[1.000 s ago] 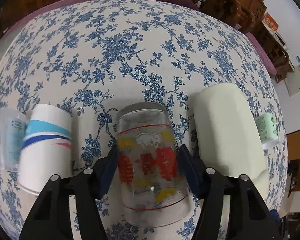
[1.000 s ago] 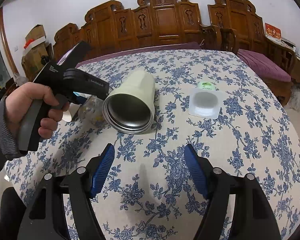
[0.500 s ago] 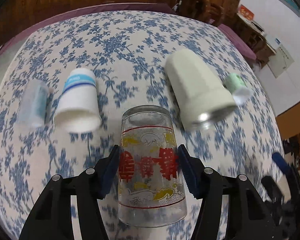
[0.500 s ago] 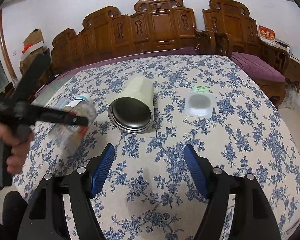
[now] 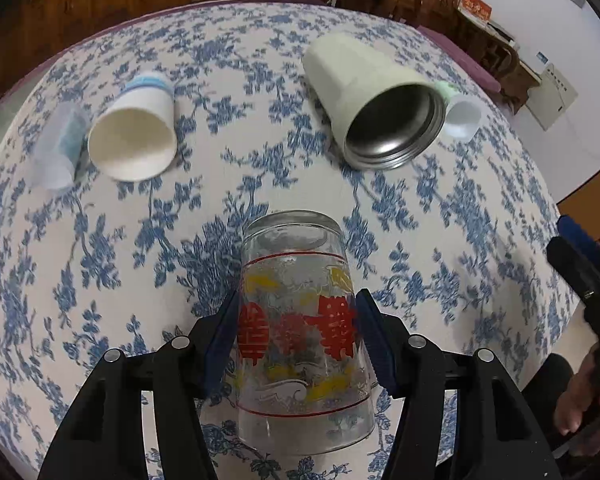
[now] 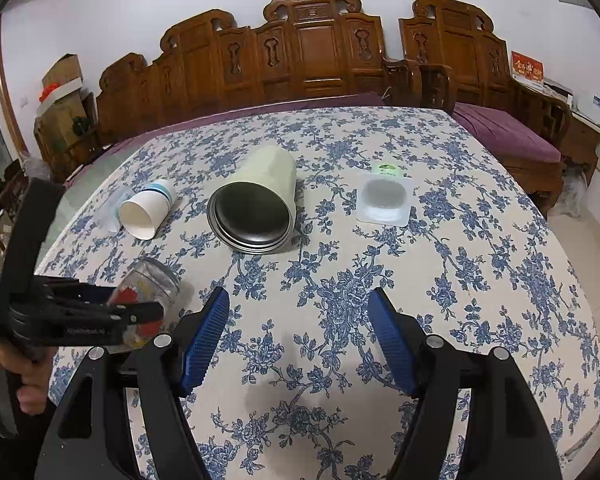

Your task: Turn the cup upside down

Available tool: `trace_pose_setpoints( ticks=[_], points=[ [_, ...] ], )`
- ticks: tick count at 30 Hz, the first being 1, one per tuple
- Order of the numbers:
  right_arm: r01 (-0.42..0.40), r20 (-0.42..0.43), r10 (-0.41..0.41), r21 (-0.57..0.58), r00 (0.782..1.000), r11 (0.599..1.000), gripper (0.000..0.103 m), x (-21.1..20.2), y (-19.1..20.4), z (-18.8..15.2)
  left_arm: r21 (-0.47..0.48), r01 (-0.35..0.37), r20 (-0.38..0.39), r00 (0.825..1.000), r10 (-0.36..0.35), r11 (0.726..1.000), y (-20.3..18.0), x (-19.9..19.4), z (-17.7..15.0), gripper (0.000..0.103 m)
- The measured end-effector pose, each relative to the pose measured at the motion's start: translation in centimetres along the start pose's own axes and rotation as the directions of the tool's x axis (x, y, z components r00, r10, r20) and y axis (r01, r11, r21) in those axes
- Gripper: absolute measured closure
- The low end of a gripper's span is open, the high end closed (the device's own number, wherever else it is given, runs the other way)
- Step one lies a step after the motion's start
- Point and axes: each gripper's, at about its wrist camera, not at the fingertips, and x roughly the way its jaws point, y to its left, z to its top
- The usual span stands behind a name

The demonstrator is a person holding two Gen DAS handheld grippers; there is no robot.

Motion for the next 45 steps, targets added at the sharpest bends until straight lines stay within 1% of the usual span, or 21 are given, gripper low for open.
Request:
trace_pose_setpoints(
  ticks=[6, 12, 18, 22, 27, 29, 30, 31, 32, 33, 34, 37, 39, 42, 45],
  points=[
    [0.009, -0.007, -0.009, -0.011, 1.000, 1.000, 0.029, 0.1, 0.3, 0.1, 0.009, -0.001, 0.009, 1.000, 0.000, 1.000, 0.0, -0.1, -0.1, 0.047],
    [0.013, -0.013, -0.013, -0.034, 1.000, 0.999, 0.029, 0.1, 1.2, 0.4, 0.017, -0.011, 0.082, 0.997, 0.010, 1.000, 0.8, -2.3, -1.0, 0.045],
    [-0.001, -0.018, 0.000, -0.070, 1.000, 0.998, 0.029, 0.3, 3.3, 1.0, 0.004, -0.049, 0.156, 0.987, 0.048, 0.999, 2.8, -4.8, -2.3, 0.045],
    [-0.020, -0.031, 0.017, -0.090, 0.999, 0.996, 0.029, 0.8, 5.0, 1.3, -0.023, -0.051, 0.180, 0.982, 0.054, 0.998, 4.5, -6.2, -2.9, 0.045],
    [-0.063, -0.056, 0.057, -0.105, 0.997, 0.992, 0.029, 1.6, 7.2, 1.9, -0.050, -0.086, 0.220, 0.971, 0.095, 0.995, 6.4, -7.5, -3.7, 0.045],
    [-0.088, -0.076, 0.080, -0.108, 0.994, 0.990, 0.029, 2.0, 8.1, 2.3, -0.073, -0.083, 0.230, 0.968, 0.097, 0.994, 7.4, -7.9, -4.0, 0.045],
    [-0.099, -0.087, 0.090, -0.110, 0.992, 0.989, 0.029, 2.3, 8.6, 2.5, -0.091, -0.082, 0.236, 0.966, 0.102, 0.992, 8.1, -8.0, -4.1, 0.042],
    [-0.107, -0.096, 0.096, -0.110, 0.991, 0.988, 0.029, 2.5, 9.1, 2.6, -0.107, -0.087, 0.243, 0.964, 0.111, 0.990, 8.7, -8.1, -4.3, 0.033],
    [-0.121, -0.110, 0.109, -0.109, 0.988, 0.987, 0.029, 2.8, 9.6, 2.8, -0.117, -0.093, 0.251, 0.961, 0.120, 0.989, 9.1, -8.1, -4.4, 0.028],
    [-0.132, -0.126, 0.119, -0.108, 0.985, 0.985, 0.029, 3.2, 10.1, 3.0, -0.132, -0.102, 0.262, 0.956, 0.134, 0.986, 9.7, -8.2, -4.6, 0.020],
    [-0.139, -0.136, 0.124, -0.110, 0.983, 0.984, 0.029, 3.5, 10.5, 3.0, -0.142, -0.103, 0.265, 0.955, 0.138, 0.985, 10.2, -8.1, -4.6, 0.016],
    [-0.138, -0.167, 0.113, -0.143, 0.979, 0.980, 0.029, 4.6, 11.9, 3.3, -0.179, -0.071, 0.265, 0.957, 0.118, 0.981, 11.9, -7.9, -4.8, 0.015],
    [-0.147, -0.197, 0.116, -0.151, 0.974, 0.978, 0.029, 5.6, 12.6, 3.4, -0.197, -0.067, 0.264, 0.957, 0.119, 0.978, 12.8, -7.8, -4.7, 0.015],
    [-0.164, -0.253, 0.127, -0.133, 0.959, 0.977, 0.029, 7.1, 13.3, 3.3, -0.206, -0.120, 0.273, 0.946, 0.175, 0.971, 13.7, -8.0, -4.6, 0.015],
    [-0.181, -0.321, 0.142, -0.095, 0.936, 0.979, 0.029, 8.8, 13.9, 3.1, -0.214, -0.150, 0.267, 0.941, 0.206, 0.965, 14.2, -8.0, -4.5, 0.015]
  ],
)
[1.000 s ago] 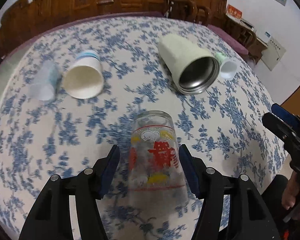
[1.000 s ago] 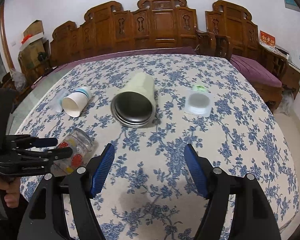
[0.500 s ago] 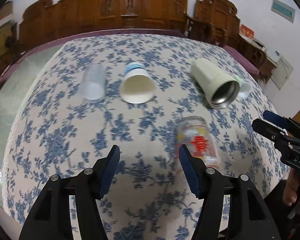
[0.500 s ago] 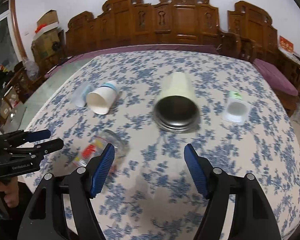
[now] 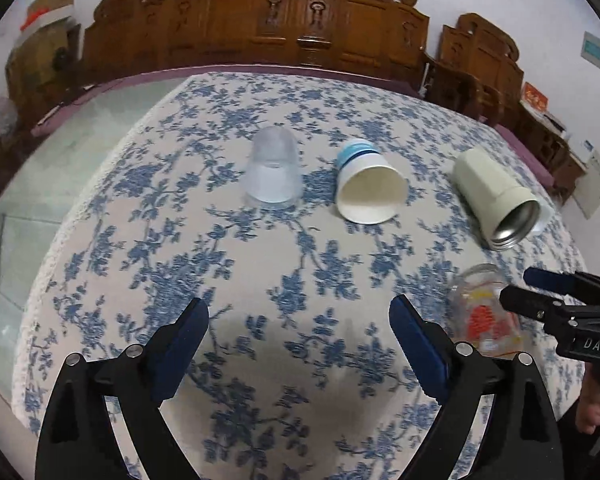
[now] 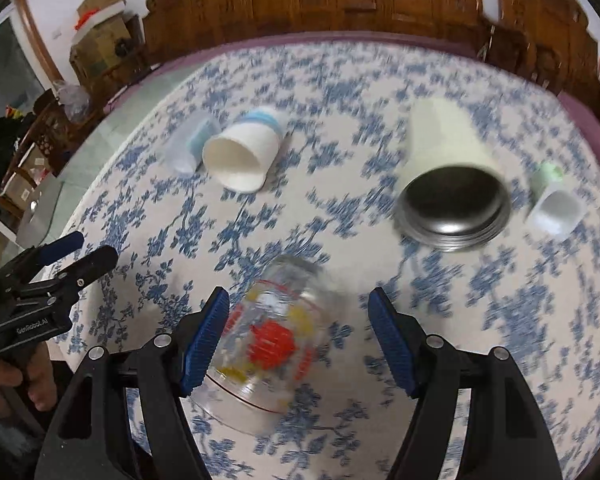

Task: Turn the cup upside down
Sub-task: 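Grasp the glass jar with the right gripper and lift it, then rotate the jar with the right gripper and lower it onto the table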

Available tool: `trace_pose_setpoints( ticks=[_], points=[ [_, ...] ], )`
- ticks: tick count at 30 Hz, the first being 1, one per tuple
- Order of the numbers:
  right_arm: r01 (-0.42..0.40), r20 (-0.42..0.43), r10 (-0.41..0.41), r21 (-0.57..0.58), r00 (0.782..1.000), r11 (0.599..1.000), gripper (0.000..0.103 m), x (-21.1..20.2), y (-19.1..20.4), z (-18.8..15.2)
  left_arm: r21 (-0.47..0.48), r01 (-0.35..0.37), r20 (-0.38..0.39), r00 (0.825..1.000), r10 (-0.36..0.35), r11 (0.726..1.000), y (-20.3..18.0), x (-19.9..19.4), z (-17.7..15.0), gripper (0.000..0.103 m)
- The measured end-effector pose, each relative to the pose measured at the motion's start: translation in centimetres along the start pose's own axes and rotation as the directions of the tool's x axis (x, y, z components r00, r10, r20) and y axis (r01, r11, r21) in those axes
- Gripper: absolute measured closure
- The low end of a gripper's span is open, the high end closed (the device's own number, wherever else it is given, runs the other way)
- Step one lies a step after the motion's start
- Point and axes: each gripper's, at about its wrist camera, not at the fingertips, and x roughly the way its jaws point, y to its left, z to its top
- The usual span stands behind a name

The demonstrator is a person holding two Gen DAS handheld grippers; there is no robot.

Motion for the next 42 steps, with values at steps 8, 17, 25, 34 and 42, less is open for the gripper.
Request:
trace_pose_setpoints(
  ticks=[8, 17, 25, 34, 42],
  points=[
    [0.006, -0.178, 0.005, 0.062, 0.984, 0.998, 0.029, 4.1, -0.1, 0.8, 0.005, -0.016, 0.003, 1.000, 0.015, 1.000, 0.3, 0.1, 0.1, 0.015],
    [-0.040, -0.273, 0.086, 0.172, 0.958, 0.984, 0.033, 6.2, -1.3, 1.4, 0.019, -0.003, 0.014, 1.000, 0.003, 1.000, -0.2, -0.2, 0.2, 0.015],
    [-0.047, -0.275, 0.105, 0.209, 0.956, 0.977, 0.038, 6.3, -1.8, 1.7, 0.022, 0.003, 0.015, 1.000, -0.003, 1.000, -0.4, -0.2, 0.2, 0.015],
    [-0.075, -0.208, 0.118, 0.204, 0.971, 0.976, 0.045, 4.4, -2.1, 1.4, 0.022, 0.003, 0.024, 1.000, -0.003, 1.000, -0.6, -0.4, 0.2, 0.015],
    [-0.049, -0.019, 0.049, -0.012, 0.999, 0.999, 0.045, -0.7, -0.1, 1.3, 0.022, 0.004, 0.029, 1.000, -0.005, 1.000, -0.6, -0.5, 0.3, 0.015]
  ],
)
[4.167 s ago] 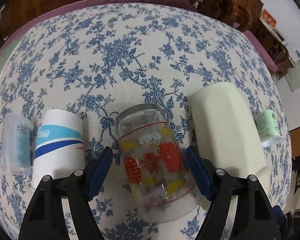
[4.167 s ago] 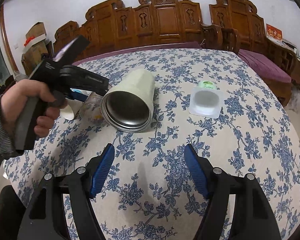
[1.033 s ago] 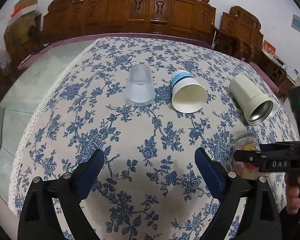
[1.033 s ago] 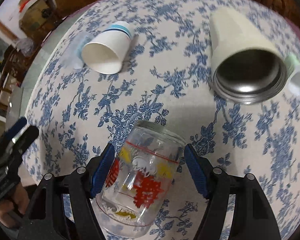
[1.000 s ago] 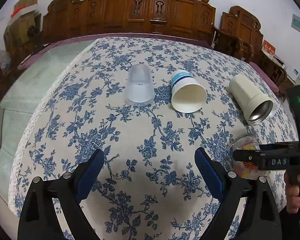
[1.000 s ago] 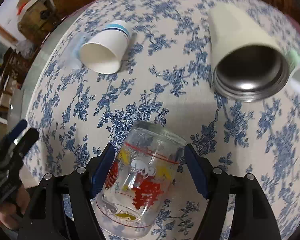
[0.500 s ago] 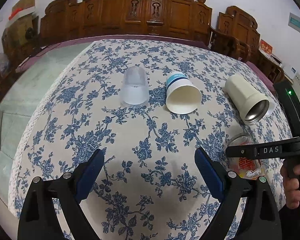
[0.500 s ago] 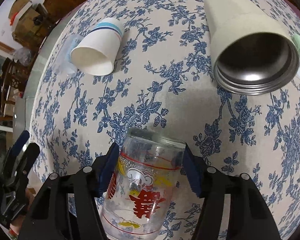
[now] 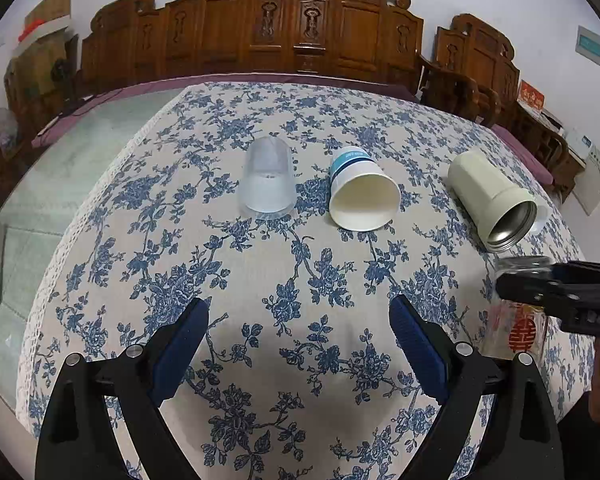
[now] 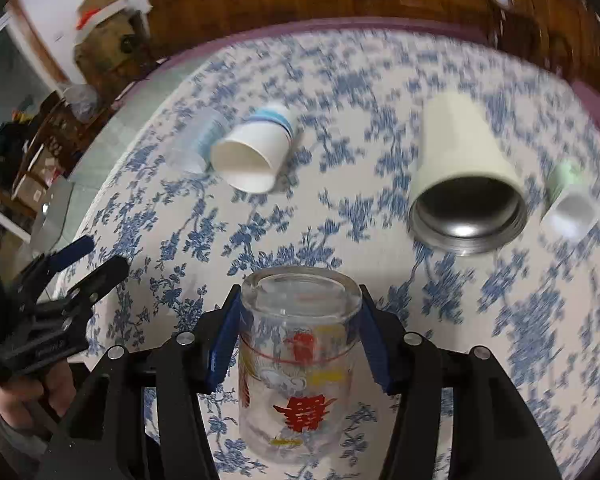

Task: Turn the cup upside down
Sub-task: 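Rotate the jar with the right gripper and lower it onto the table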

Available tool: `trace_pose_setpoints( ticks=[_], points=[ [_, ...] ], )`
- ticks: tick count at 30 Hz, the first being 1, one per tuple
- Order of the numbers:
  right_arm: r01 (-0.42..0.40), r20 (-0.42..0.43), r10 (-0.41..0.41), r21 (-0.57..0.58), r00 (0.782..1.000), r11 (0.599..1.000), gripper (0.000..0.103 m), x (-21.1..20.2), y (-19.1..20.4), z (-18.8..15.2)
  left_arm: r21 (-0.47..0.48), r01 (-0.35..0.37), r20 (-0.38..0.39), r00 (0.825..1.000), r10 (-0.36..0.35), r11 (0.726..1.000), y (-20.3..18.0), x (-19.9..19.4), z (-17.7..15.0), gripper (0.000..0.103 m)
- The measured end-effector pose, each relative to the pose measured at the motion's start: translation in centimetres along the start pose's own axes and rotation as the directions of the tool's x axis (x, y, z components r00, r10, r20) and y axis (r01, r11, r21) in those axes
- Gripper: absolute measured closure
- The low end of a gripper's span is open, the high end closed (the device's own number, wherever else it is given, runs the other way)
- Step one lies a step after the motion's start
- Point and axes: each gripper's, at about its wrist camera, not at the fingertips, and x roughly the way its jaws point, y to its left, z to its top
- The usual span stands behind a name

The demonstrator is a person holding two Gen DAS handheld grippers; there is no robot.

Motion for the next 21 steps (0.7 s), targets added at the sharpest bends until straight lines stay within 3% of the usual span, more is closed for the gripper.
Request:
trace_pose_setpoints(
  ticks=[9, 21],
  points=[
    [0.087, 0.095, -0.073, -0.159, 0.993, 0.983, 0.046, -1.5, 1.5, -0.9, 0.007, 0.000, 0.002, 1.000, 0.000, 1.000, -0.2, 0.0, 0.0, 0.015],
    [0.086, 0.130, -0.064, -0.168, 0.989, 0.982, 0.044, -1.1, 2.0, -1.8, 0.015, 0.003, 0.006, 1.000, -0.003, 1.000, -0.5, 0.0, -0.1, 0.015]
  ],
)
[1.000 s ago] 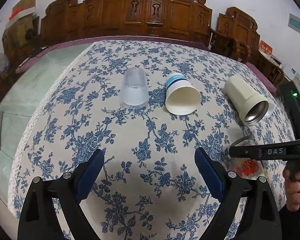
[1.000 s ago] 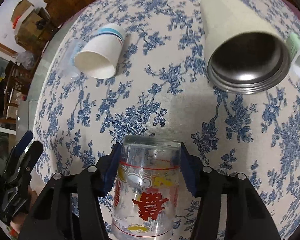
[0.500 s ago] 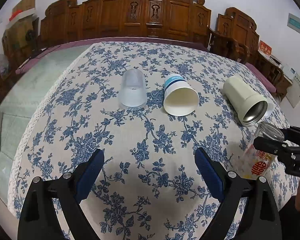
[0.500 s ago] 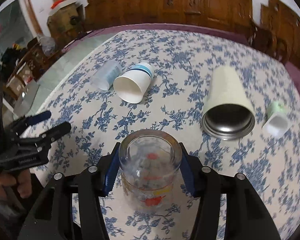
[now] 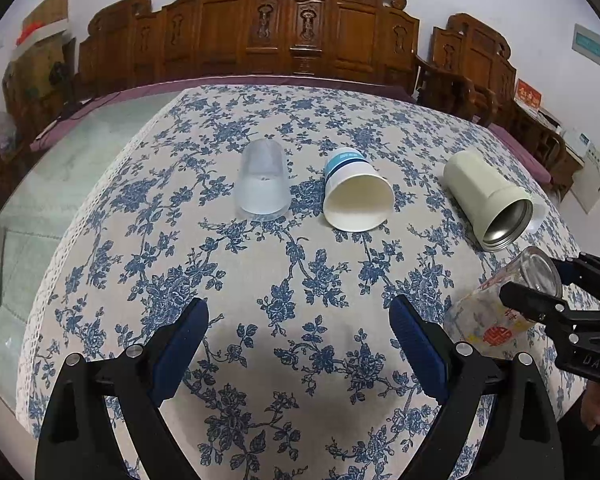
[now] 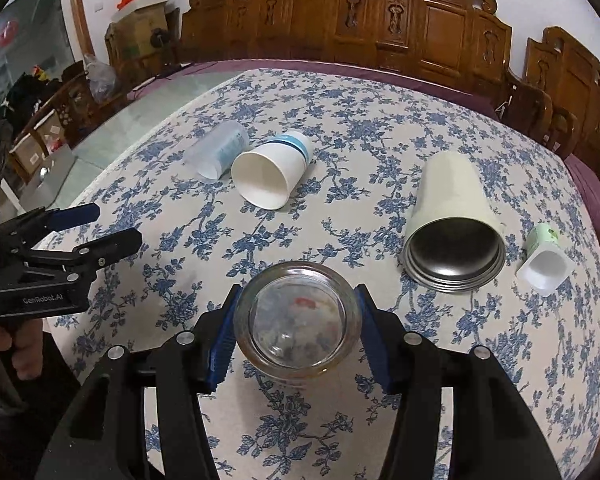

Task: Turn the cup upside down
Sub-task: 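Rotate the jar with the right gripper and lower it onto the table, then open the right gripper and pull it back from the jar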

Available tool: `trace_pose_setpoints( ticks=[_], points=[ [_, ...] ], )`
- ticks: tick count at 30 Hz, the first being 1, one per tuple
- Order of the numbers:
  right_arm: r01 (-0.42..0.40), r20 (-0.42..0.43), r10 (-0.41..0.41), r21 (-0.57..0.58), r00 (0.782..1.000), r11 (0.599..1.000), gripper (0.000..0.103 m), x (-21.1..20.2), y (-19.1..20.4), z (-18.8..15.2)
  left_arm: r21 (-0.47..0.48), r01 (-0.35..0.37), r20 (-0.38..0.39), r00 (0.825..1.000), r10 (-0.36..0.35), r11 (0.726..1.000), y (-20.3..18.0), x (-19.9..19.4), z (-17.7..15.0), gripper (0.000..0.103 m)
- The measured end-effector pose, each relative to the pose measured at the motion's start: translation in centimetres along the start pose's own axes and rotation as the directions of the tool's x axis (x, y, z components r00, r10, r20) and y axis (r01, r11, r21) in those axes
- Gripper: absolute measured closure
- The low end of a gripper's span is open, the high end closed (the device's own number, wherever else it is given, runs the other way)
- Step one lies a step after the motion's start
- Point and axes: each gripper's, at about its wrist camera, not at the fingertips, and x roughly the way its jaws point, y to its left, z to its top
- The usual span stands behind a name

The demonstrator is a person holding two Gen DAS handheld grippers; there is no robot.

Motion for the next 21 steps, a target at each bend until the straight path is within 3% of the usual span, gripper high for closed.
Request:
trace_pose_setpoints(
  ticks=[11, 21],
  points=[
    [-0.018, 0.004, 0.018, 0.069, 1.000, 0.997, 0.036, -0.2, -0.6, -1.0, 0.006, 0.001, 0.024, 1.000, -0.001, 1.000, -0.4, -0.8, -0.2, 0.015],
    [-0.015, 0.055, 0.008, 0.132, 0.998, 0.991, 0.025, -3.6, -1.4, -3.7, 0.074, -0.040, 0.034, 0.999, 0.038, 0.996, -2.5, -2.2, -1.7, 0.015]
  ],
)
